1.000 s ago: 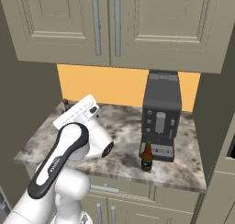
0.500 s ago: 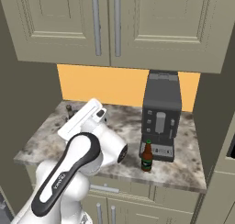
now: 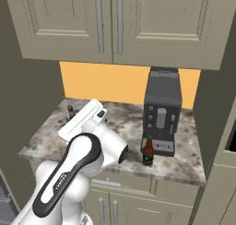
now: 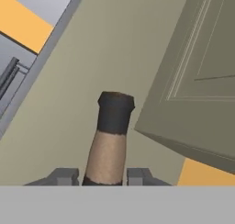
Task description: Move the drinks to the dining counter.
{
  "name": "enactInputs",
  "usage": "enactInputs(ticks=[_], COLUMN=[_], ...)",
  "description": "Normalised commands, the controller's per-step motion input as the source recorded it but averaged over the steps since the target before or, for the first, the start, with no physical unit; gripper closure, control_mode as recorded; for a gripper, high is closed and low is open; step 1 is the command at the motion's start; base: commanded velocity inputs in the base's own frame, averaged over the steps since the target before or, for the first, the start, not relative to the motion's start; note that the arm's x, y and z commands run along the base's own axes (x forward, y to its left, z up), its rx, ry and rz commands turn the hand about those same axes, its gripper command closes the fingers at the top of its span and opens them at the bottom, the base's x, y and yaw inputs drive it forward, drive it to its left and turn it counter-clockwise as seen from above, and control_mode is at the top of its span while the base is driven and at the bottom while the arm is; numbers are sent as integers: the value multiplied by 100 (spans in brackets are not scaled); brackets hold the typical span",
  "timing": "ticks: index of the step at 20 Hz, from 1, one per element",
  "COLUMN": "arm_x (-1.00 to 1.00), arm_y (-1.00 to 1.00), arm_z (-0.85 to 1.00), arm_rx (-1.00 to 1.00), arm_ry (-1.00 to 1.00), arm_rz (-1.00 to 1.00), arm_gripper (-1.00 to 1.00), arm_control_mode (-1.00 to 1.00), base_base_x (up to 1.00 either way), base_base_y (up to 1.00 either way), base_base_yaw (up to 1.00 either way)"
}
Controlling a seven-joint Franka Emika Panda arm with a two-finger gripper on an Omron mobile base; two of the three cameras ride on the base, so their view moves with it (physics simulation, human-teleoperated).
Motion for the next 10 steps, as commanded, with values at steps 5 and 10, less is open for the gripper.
enactInputs(ticks=[5,10], arm_x=[0,0], arm_y=[0,0], arm_z=[0,0], arm_rx=[0,0], arm_ry=[0,0], arm_rz=[0,0], arm_gripper=[100,100], arm_control_mode=[100,100], base_base_x=[-96,-93], base_base_y=[0,0], base_base_yaw=[0,0])
